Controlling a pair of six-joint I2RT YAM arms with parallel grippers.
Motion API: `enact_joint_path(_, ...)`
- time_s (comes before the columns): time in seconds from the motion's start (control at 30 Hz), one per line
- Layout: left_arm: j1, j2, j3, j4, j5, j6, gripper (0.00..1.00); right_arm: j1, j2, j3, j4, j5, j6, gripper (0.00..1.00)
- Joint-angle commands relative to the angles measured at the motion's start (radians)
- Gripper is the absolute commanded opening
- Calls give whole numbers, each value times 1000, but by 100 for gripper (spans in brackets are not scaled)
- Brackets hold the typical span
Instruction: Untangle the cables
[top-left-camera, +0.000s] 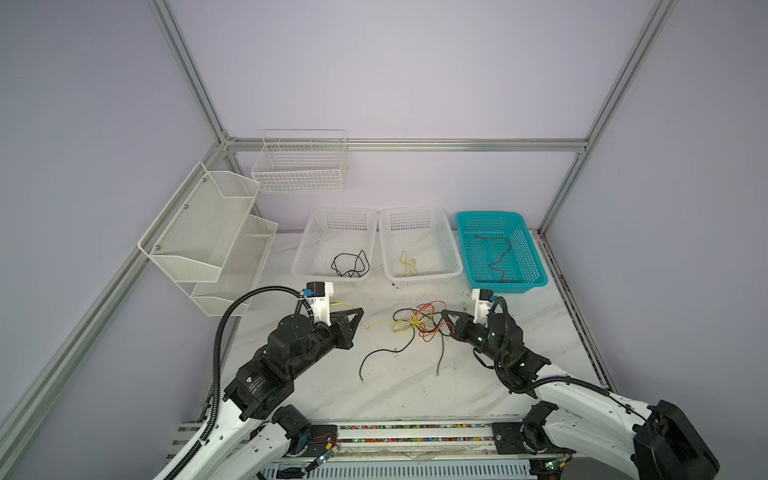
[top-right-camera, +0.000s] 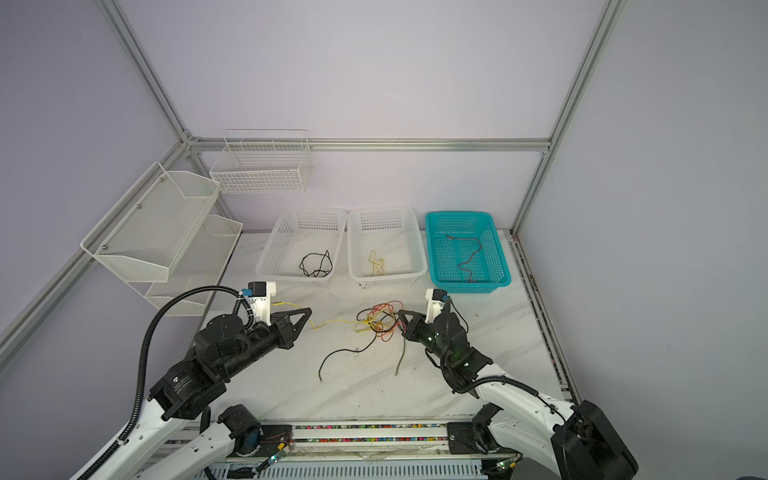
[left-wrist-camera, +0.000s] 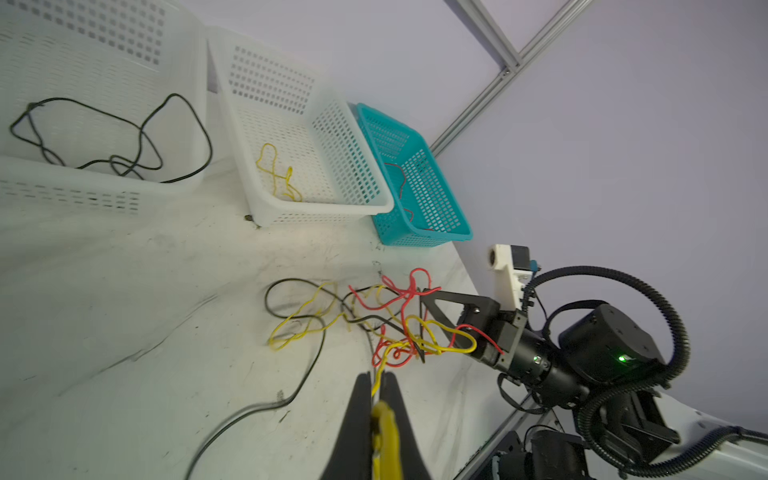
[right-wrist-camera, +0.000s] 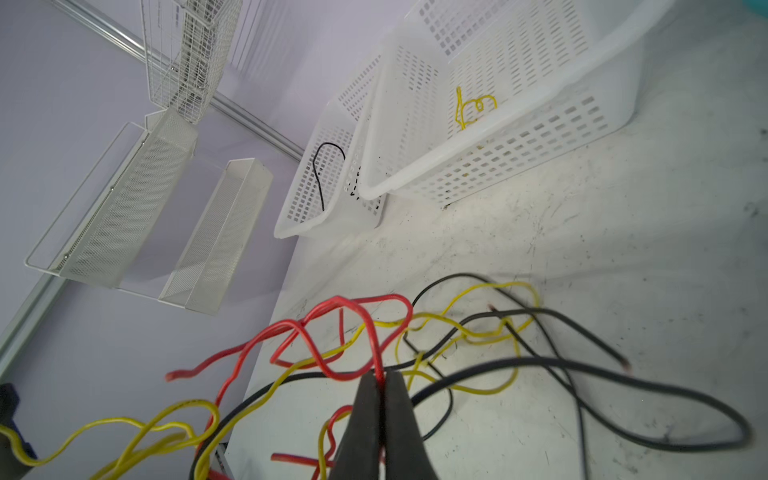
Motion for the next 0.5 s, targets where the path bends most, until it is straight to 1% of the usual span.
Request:
enact_joint_path(0.0, 91, -56, -8, -123, 12, 38, 0, -74, -25, -21, -94, -14, 35, 0)
enact_joint_path(0.1, 168, -72, -3, -188, 43, 52, 0, -127, -47, -17, -128, -39, 24, 0)
enact_joint_path(0.23, 227, -48, 16, -255, 61, 69, 0, -171, -62, 4, -152, -98, -8, 0)
enact_joint_path(0.3, 247, -36, 23, -280, 45, 65, 0, -186, -64, 20, -169, -123, -27, 0)
enact_joint_path(0.4, 278, -10, 37, -314, 22, 75, 0, -219, -91, 39, -225, -118, -45, 0)
enact_joint_path(0.47, 304, 3, 53, -336, 8, 89, 0, -259, -111, 53, -276, -115, -60, 0)
